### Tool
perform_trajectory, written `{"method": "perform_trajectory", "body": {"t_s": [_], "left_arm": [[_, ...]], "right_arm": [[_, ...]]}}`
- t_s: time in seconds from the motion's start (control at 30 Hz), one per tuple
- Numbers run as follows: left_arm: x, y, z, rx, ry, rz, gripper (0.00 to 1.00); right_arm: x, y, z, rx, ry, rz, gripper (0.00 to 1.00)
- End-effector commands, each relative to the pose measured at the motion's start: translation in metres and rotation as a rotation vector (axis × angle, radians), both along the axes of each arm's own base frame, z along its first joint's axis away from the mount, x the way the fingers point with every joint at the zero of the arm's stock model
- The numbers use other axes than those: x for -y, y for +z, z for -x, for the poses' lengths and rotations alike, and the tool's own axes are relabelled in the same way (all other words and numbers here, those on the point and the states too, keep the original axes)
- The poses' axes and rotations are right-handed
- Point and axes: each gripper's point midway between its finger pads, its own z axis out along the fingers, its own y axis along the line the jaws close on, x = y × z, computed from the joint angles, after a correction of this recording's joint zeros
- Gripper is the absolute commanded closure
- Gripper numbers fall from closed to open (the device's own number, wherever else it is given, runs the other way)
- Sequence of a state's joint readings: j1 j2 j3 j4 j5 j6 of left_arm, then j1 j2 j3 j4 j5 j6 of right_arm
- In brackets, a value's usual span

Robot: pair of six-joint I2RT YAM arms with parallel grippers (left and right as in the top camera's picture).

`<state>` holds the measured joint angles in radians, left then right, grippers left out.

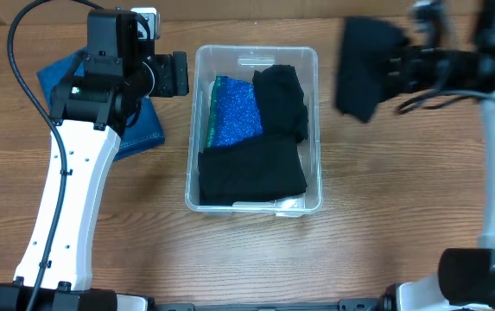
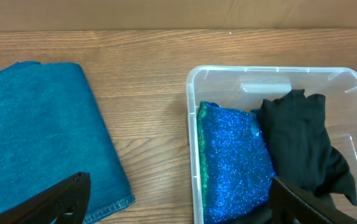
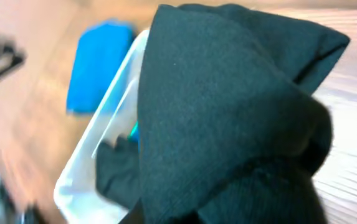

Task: Pack container

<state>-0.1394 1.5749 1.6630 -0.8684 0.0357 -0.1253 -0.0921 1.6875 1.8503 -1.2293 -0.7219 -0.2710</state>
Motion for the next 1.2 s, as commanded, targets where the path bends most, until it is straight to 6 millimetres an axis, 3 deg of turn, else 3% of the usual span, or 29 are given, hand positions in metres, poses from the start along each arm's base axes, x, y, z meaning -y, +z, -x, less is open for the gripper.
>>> {"method": "perform_trajectory", "body": {"t_s": [0.0,0.13,0.27,0.4,0.5,0.67,0.87,0.9,0.97,1.1,1.17], "left_arm": [[-0.005,0.001,-0.002,0.004,0.025,-0.008,0.09],[-0.005,0.001,-0.002,0.005,0.027,-0.01,0.09],[-0.005,0.001,-0.002,0.005,0.027,-0.01,0.09],[-0.005,0.001,-0.002,0.005,0.027,-0.01,0.09],[-0.005,0.001,-0.002,0.005,0.027,-0.01,0.09],[-0.005,0.001,-0.002,0.005,0.027,-0.01,0.09],[-0.005,0.001,-0.002,0.005,0.027,-0.01,0.09],[-0.005,0.001,-0.002,0.005,0.027,-0.01,0.09],[-0.005,0.001,-0.002,0.005,0.027,-0.01,0.09],[-0.005,0.001,-0.002,0.005,0.027,-0.01,0.09],[-0.005,0.001,-0.002,0.005,0.027,-0.01,0.09]], "right_arm": [[-0.071,-0.02,0.026,0.018,0.259,0.145,0.96],[-0.116,-0.057,0.054,-0.036,0.461,0.275,0.96],[-0.148,-0.085,0.072,-0.065,0.627,0.314,0.96],[-0.144,-0.121,0.085,-0.116,0.72,0.4,0.96],[-0.132,-0.154,0.113,-0.106,0.945,0.434,0.96],[-0.129,-0.189,0.135,-0.091,1.092,0.403,0.96],[-0.13,-0.195,0.128,-0.055,1.085,0.421,0.96],[-0.131,-0.195,0.127,-0.049,1.083,0.422,0.83],[-0.136,-0.195,0.115,-0.038,1.021,0.422,0.0],[-0.139,-0.18,0.084,-0.025,0.853,0.47,0.0],[-0.136,-0.157,0.062,0.013,0.745,0.527,0.0]]}}
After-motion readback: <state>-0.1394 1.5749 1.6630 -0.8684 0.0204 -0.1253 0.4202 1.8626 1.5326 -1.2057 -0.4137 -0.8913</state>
